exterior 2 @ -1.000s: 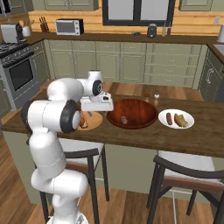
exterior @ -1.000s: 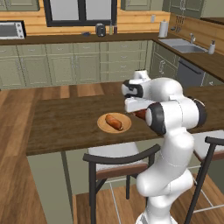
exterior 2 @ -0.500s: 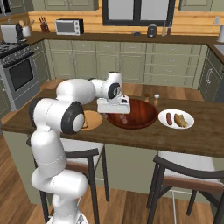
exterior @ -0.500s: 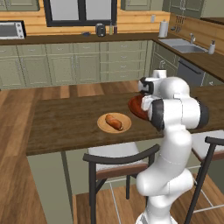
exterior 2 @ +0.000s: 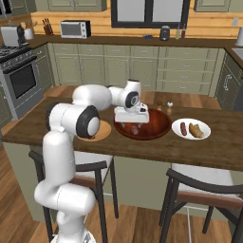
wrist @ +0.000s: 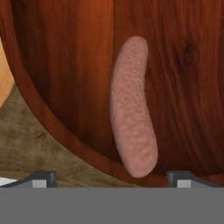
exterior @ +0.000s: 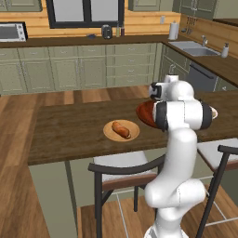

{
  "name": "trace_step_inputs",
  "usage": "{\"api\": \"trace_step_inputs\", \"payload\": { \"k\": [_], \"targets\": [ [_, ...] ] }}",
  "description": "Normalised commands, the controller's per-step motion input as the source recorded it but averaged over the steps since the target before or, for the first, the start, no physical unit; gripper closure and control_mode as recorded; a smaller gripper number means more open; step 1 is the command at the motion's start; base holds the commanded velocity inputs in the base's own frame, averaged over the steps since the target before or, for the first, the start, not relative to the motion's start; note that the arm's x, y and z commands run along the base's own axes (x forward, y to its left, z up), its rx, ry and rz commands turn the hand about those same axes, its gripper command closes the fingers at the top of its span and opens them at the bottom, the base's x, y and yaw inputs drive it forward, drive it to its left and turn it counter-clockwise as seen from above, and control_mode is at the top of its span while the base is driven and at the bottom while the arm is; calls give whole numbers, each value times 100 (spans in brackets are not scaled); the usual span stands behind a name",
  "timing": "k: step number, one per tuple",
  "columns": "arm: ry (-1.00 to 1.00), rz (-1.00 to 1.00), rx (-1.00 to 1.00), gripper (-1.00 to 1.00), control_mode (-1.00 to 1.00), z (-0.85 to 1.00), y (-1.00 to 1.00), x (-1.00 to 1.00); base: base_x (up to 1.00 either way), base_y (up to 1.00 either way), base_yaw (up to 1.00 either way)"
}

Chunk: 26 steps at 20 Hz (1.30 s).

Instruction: Place one bun and one sausage from the bowl on each plate.

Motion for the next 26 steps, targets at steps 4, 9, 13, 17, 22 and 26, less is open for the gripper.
{"api": "trace_step_inputs", "payload": {
  "k": [4,9,13,17,22,26],
  "targets": [
    [-3,1,0,-100,-100,-30,0,35,0,0,0],
    [3,3,0,-100,-100,-31,-4,45,0,0,0],
    [9,5,0,-100,-100,-33,-12,39,0,0,0],
    [13,3,0,100,-100,-42,-1,18,0,0,0],
    [6,2,0,100,-100,-23,0,0,0,0,0],
    [-2,0,0,100,-100,14,15,-34,0,0,0]
  ]
}}
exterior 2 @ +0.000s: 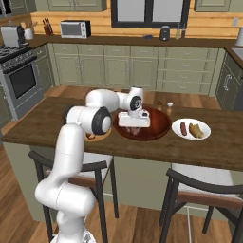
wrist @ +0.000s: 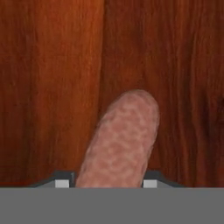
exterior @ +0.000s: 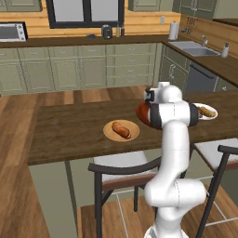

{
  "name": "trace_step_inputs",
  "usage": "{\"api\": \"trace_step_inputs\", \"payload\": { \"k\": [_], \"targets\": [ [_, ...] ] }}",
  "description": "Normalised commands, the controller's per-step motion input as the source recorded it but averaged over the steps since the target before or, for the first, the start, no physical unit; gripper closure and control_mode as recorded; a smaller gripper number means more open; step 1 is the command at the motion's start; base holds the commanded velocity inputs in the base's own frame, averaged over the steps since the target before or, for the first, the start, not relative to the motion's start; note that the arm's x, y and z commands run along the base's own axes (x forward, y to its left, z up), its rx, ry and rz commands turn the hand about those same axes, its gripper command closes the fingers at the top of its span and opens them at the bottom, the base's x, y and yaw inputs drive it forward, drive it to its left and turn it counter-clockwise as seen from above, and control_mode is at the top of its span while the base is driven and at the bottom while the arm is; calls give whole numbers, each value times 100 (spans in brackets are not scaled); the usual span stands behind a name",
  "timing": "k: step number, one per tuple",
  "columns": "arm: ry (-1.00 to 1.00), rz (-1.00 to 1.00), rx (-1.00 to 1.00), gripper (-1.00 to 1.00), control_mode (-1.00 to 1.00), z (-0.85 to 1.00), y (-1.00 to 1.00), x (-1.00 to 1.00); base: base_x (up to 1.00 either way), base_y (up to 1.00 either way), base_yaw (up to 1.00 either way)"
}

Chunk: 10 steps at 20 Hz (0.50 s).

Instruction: Place one bun and one sausage from the bowl on each plate.

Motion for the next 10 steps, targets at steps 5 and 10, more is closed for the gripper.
{"api": "trace_step_inputs", "payload": {
  "k": [5,10],
  "targets": [
    [-8,0,0,100,-100,36,48,-84,0,0,0],
    [-13,0,0,100,-100,31,74,-84,0,0,0]
  ]
}}
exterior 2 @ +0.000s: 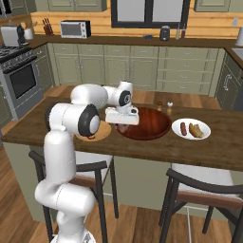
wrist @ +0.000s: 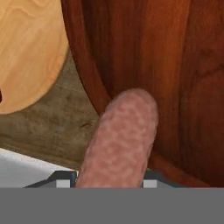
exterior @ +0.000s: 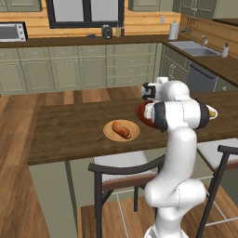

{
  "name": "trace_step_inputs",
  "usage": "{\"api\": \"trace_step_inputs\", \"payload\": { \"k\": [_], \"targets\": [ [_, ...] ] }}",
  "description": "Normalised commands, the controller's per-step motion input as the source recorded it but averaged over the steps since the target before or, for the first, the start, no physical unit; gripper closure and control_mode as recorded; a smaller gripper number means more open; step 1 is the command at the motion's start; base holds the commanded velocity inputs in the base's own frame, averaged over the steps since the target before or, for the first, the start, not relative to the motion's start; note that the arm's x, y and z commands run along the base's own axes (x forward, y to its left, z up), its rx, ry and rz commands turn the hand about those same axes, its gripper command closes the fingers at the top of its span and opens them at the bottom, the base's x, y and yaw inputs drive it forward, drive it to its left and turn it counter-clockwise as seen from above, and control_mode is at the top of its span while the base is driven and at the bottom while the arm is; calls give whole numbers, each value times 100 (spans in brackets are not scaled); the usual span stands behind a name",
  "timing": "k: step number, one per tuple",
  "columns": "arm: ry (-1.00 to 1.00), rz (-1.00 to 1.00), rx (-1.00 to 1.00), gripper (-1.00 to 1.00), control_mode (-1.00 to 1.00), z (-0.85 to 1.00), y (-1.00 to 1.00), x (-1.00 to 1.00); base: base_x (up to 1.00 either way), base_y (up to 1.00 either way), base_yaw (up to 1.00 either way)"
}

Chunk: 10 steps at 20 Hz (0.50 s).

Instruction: Place one bun and one sausage from the bowl on each plate.

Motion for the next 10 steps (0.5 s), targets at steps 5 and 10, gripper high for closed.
{"api": "trace_step_inputs", "payload": {
  "k": [5,10],
  "targets": [
    [-17,-5,-2,100,-100,35,95,-21,0,0,0],
    [-3,-9,-2,100,-100,1,72,31,0,0,0]
  ]
}}
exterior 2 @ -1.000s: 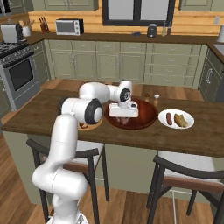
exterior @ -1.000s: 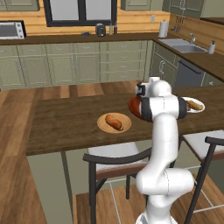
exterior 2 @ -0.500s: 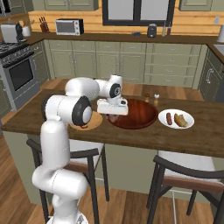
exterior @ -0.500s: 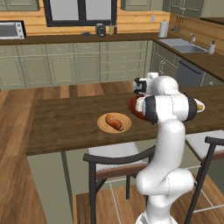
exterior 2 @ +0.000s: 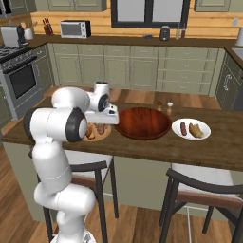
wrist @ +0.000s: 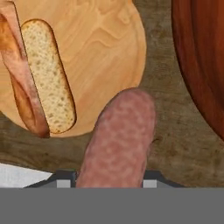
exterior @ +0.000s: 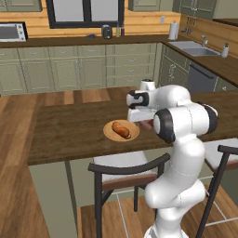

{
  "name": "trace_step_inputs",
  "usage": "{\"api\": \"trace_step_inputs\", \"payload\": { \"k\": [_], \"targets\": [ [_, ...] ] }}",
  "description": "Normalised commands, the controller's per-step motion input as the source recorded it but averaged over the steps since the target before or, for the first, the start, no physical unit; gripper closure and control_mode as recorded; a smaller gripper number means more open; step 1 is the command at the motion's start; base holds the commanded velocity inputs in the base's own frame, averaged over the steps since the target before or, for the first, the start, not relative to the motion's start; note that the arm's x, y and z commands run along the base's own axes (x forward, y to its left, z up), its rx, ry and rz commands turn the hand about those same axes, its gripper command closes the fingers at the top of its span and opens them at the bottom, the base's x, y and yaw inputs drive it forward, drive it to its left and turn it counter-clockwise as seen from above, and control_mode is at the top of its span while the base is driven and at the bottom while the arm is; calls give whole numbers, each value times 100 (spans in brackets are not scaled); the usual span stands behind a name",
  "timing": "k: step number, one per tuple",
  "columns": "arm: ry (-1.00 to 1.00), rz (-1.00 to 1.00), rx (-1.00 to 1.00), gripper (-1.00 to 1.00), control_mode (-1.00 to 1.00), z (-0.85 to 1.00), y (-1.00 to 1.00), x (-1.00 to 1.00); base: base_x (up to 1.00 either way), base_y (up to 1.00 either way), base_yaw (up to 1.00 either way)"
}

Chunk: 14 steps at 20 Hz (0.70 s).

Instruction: Place one bun and one sausage from the bowl on each plate.

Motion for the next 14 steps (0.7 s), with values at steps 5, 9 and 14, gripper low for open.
{"api": "trace_step_inputs", "payload": {
  "k": [5,9,14],
  "targets": [
    [0,-4,-2,100,-100,0,45,83,0,0,0],
    [10,-2,-1,100,-100,-3,0,81,0,0,0],
    [3,0,0,100,-100,-47,0,8,0,0,0]
  ]
}}
